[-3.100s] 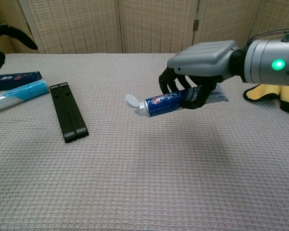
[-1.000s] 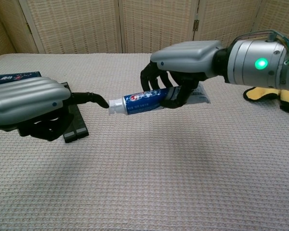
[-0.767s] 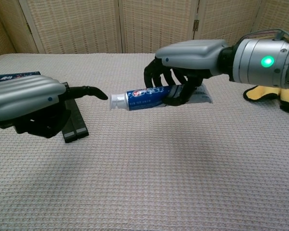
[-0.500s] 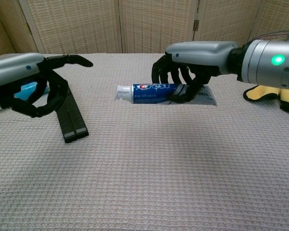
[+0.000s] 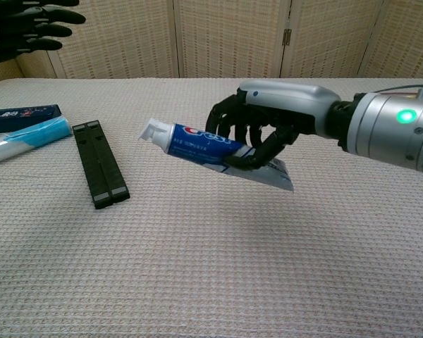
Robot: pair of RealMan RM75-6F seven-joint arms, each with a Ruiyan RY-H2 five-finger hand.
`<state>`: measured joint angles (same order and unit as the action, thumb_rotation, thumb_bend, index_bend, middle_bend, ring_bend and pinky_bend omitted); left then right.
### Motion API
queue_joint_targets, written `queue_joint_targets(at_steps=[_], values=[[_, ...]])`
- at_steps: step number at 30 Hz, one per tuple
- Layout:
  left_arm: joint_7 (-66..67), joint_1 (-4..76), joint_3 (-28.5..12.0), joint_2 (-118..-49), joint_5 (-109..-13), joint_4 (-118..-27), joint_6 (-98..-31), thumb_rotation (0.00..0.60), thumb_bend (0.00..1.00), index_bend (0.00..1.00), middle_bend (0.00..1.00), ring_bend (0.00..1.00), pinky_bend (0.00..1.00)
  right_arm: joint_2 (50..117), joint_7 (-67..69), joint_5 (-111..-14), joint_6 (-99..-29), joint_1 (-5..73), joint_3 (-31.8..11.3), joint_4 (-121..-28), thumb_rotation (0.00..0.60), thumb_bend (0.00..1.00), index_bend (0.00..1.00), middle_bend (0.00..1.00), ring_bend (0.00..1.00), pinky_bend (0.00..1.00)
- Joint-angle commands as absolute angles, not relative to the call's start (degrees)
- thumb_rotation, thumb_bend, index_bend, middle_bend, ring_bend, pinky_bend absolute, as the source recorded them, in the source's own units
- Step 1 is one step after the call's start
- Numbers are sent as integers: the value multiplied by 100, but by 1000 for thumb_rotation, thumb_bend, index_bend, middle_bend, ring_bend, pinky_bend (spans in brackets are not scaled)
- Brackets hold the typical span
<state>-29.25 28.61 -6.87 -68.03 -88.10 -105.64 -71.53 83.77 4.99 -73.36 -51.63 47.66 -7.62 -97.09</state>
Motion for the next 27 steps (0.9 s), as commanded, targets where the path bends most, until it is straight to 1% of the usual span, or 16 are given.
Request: queue_joint_targets(at_steps=[1, 4, 10, 15, 21, 27], values=[[-3049, 2856, -725, -6927, -8860, -10614, -7212, 70, 194, 83, 63, 26, 0, 8604, 796, -7411, -5200, 4694, -830, -9660, 600, 607, 686, 561, 693, 584], [-2919, 2885, -756, -7037, -8882, -10631, -7237, 50, 185, 71, 40, 3, 0, 8815, 998, -7403, -5265, 4658, -905, -9643, 600, 607, 687, 561, 695, 590], [-2131, 2914, -819, -7466, -9025, -10532, -7461, 48, 183, 66, 36, 0, 0, 9171, 1272, -7283, -5198, 4702, -1089, -9626, 600, 607, 687, 561, 697, 602], [-1575, 2980, -832, -7773, -9123, -10369, -7509, 48, 181, 61, 34, 0, 0, 9412, 1378, -7170, -5140, 4765, -1246, -9632, 600, 607, 689, 565, 697, 609], [-1347, 3090, -822, -7983, -9166, -10291, -7419, 45, 181, 55, 33, 0, 0, 9607, 1403, -7175, -5143, 4807, -1335, -9637, 600, 607, 698, 572, 706, 614], [-1399, 3142, -835, -8048, -9087, -10231, -7351, 42, 181, 50, 34, 0, 0, 9608, 1567, -7347, -5210, 4745, -1332, -9668, 600, 607, 704, 578, 715, 619]])
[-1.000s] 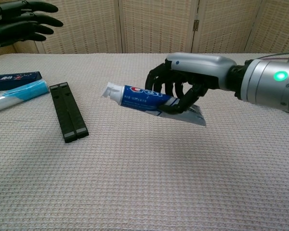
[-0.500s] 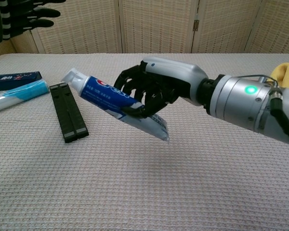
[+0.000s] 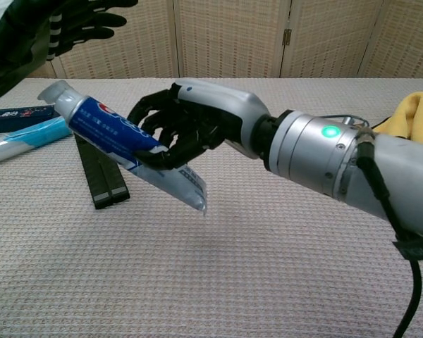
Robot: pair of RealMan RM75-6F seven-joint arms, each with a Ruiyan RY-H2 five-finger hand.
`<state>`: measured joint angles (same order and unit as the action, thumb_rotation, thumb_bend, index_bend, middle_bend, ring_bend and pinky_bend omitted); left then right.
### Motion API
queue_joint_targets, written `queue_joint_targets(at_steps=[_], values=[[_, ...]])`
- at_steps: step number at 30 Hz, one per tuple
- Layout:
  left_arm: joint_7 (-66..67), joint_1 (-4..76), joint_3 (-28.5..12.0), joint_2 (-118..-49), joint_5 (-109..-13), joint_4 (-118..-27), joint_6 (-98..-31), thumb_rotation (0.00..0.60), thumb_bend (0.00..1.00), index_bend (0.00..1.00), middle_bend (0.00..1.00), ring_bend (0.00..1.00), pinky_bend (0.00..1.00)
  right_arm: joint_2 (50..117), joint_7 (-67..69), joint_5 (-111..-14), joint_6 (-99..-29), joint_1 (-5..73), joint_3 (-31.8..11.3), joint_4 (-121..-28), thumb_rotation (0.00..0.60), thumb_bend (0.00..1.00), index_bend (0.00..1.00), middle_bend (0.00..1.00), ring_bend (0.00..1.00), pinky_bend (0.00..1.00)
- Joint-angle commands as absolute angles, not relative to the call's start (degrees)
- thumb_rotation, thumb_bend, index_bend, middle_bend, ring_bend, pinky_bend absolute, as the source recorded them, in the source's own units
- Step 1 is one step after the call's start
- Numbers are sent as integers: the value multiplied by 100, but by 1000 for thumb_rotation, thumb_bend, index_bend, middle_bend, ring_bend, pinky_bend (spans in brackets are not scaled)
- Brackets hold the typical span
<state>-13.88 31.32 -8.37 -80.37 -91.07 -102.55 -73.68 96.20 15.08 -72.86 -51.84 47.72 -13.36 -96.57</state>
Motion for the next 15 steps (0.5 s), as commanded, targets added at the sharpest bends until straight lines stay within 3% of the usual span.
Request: queue_joint_targets(at_steps=[1, 15], values=[[-1409, 3145, -829, -8052, -9074, -10220, -7338, 45, 181, 50, 34, 0, 0, 9598, 1595, -7378, -5218, 4737, -1331, -9668, 600, 607, 705, 579, 716, 620], [-1072, 3212, -734, -8301, -9187, -10061, -7330, 44, 181, 46, 32, 0, 0, 9793, 1754, -7360, -5289, 4714, -1443, -9638, 600, 638, 723, 595, 732, 636]])
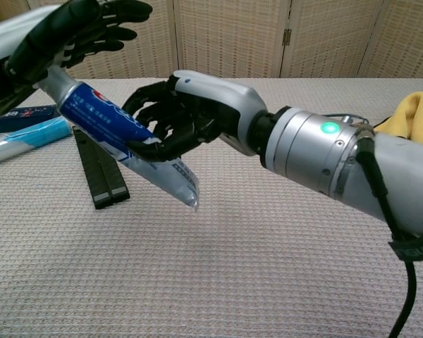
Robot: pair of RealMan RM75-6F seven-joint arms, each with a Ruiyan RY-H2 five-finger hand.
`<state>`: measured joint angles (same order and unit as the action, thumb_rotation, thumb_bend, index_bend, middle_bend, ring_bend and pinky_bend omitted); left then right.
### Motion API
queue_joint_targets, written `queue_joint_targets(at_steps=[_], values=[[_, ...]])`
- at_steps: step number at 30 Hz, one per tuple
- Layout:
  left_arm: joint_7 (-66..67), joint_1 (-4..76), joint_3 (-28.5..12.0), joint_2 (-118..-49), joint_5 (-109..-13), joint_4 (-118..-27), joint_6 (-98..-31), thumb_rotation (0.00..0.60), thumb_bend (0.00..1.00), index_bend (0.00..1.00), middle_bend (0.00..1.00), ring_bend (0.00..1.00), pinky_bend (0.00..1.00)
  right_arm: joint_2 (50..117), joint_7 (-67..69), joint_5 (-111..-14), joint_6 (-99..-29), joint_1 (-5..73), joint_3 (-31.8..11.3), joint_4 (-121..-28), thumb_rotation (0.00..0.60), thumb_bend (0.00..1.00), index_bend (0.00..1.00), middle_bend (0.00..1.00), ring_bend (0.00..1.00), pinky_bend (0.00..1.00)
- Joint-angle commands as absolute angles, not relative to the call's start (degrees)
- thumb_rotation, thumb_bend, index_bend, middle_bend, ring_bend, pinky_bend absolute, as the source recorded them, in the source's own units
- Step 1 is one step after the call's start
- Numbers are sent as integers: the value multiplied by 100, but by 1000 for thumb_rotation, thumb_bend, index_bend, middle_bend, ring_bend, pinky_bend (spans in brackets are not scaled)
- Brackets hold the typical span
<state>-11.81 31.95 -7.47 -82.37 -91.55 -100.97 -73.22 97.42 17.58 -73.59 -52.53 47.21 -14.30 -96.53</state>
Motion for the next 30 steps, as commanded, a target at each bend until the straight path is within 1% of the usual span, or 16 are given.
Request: queue_joint_targets(at_steps=[1, 10, 17, 24, 30], values=[[-1026, 3216, -729, -8328, -9201, -10042, -7338, 43, 182, 46, 32, 0, 0, 9813, 1761, -7366, -5301, 4710, -1445, -9636, 600, 640, 724, 596, 734, 638], [-920, 3234, -701, -8454, -9202, -9999, -7349, 44, 181, 40, 32, 0, 0, 9943, 1779, -7392, -5378, 4689, -1484, -9609, 600, 644, 724, 597, 733, 644], [-925, 3236, -714, -8369, -9067, -10061, -7277, 43, 182, 32, 26, 0, 0, 9937, 1766, -7496, -5422, 4667, -1468, -9550, 600, 644, 725, 597, 734, 644], [-989, 3128, -737, -8066, -9034, -10046, -7414, 43, 182, 31, 25, 0, 0, 9443, 1255, -7525, -5215, 4671, -1304, -9483, 600, 644, 725, 597, 732, 644], [-1043, 2977, -712, -7690, -8918, -9970, -7484, 41, 182, 31, 25, 0, 0, 8753, 329, -7274, -4656, 4804, -1025, -9375, 600, 644, 718, 585, 739, 641]])
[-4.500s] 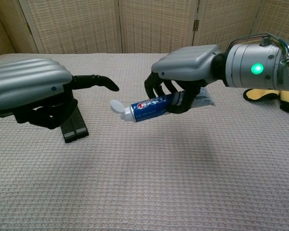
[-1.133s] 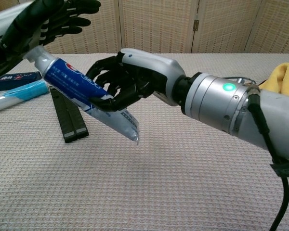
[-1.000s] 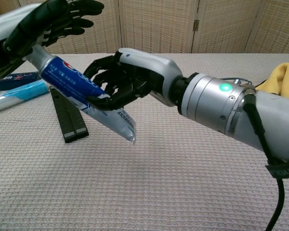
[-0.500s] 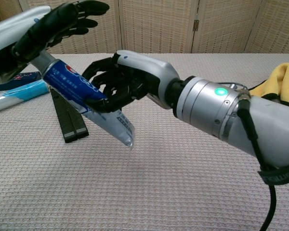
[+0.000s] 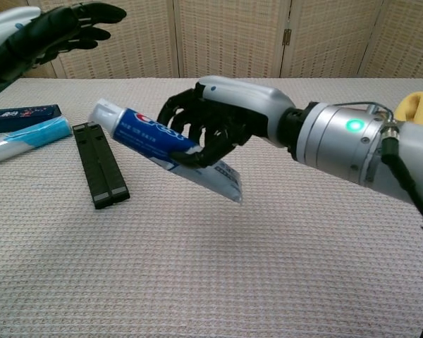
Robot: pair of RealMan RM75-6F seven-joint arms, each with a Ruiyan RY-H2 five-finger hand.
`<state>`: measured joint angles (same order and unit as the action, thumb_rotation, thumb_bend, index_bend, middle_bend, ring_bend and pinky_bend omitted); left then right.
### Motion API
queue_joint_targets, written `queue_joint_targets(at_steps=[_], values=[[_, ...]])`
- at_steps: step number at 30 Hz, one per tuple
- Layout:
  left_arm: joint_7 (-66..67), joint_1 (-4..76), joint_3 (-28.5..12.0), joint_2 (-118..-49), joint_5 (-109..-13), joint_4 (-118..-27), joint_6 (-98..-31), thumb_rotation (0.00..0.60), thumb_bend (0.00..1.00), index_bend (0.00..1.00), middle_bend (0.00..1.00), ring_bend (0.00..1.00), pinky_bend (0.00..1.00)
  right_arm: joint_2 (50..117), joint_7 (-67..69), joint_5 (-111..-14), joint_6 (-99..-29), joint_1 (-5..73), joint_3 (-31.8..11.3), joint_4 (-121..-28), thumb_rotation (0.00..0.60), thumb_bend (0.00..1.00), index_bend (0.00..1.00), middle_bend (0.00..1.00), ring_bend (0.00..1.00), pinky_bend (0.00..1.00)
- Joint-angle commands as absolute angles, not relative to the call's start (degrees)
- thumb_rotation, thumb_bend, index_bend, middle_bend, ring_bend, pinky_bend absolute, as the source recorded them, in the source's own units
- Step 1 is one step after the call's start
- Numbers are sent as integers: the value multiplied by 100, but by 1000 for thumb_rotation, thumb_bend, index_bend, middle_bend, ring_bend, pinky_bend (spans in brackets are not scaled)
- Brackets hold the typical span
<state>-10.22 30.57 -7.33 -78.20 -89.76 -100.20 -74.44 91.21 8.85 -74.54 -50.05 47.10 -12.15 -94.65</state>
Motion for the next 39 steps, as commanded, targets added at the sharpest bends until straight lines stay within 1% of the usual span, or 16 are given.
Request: queue_joint_targets(at_steps=[1, 3, 8, 9, 11, 12, 15, 17, 19, 21, 24, 28, 29, 33, 35, 39], values=[[-1045, 2950, -699, -7651, -8896, -9946, -7492, 41, 182, 32, 26, 0, 0, 8666, 150, -7208, -4582, 4830, -981, -9352, 600, 644, 711, 579, 723, 632], [-1011, 2887, -673, -7579, -8801, -9893, -7487, 44, 182, 32, 25, 0, 0, 8535, -258, -7052, -4470, 4873, -873, -9284, 600, 644, 686, 559, 682, 603], [-895, 2763, -629, -7452, -8573, -9842, -7443, 53, 183, 32, 26, 0, 0, 8371, -1126, -6581, -4293, 4975, -648, -9185, 600, 644, 560, 472, 565, 486], [-866, 2737, -629, -7414, -8521, -9848, -7439, 59, 183, 33, 26, 0, 0, 8354, -1321, -6468, -4285, 4998, -602, -9171, 600, 645, 551, 463, 550, 473], [-828, 2697, -651, -7359, -8453, -9852, -7461, 103, 184, 41, 26, 0, 0, 8337, -1573, -6293, -4274, 5034, -547, -9173, 600, 645, 518, 426, 499, 428], [-805, 2669, -669, -7324, -8400, -9852, -7478, 137, 184, 49, 26, 0, 0, 8313, -1716, -6164, -4249, 5063, -514, -9199, 600, 645, 496, 401, 472, 403], [-717, 2604, -712, -7231, -8251, -9857, -7497, 232, 184, 63, 26, 2, 0, 8221, -2008, -5879, -4233, 5127, -452, -9318, 600, 644, 320, 252, 342, 288], [-634, 2569, -727, -7181, -8156, -9844, -7489, 335, 184, 65, 28, 5, 0, 8154, -2174, -5754, -4279, 5150, -412, -9404, 600, 644, 117, 121, 233, 211], [-548, 2524, -735, -7131, -8060, -9827, -7486, 466, 184, 78, 30, 7, 0, 8069, -2302, -5714, -4451, 5107, -374, -9537, 600, 644, 20, 63, 192, 187], [-481, 2457, -729, -7075, -7986, -9797, -7515, 554, 185, 97, 33, 10, 0, 7917, -2260, -5778, -4702, 4966, -356, -9736, 600, 645, 0, 44, 185, 186], [-432, 2331, -720, -6964, -7869, -9739, -7585, 600, 194, 106, 41, 19, 0, 7572, -1991, -6063, -5167, 4643, -353, -10016, 600, 644, 0, 39, 183, 186], [-461, 2159, -722, -6815, -7731, -9646, -7689, 600, 279, 116, 61, 37, 0, 7082, -1676, -6531, -5868, 4150, -279, -10277, 600, 644, 2, 91, 209, 189], [-451, 2080, -713, -6744, -7681, -9623, -7745, 600, 312, 119, 73, 46, 0, 6849, -1554, -6736, -6196, 3916, -219, -10389, 600, 644, 23, 128, 228, 192], [-367, 1866, -679, -6567, -7580, -9604, -7898, 600, 444, 152, 109, 77, 0, 6309, -1162, -7328, -6934, 3315, -12, -10523, 600, 644, 152, 189, 260, 201], [-231, 1750, -655, -6523, -7544, -9581, -8020, 600, 506, 176, 123, 87, 0, 6095, -1015, -7598, -7282, 3011, 114, -10513, 600, 644, 171, 206, 265, 202], [234, 1535, -592, -6498, -7467, -9562, -8272, 600, 548, 185, 126, 88, 0, 5847, -907, -7962, -7923, 2472, 289, -10461, 600, 645, 173, 212, 265, 202]])
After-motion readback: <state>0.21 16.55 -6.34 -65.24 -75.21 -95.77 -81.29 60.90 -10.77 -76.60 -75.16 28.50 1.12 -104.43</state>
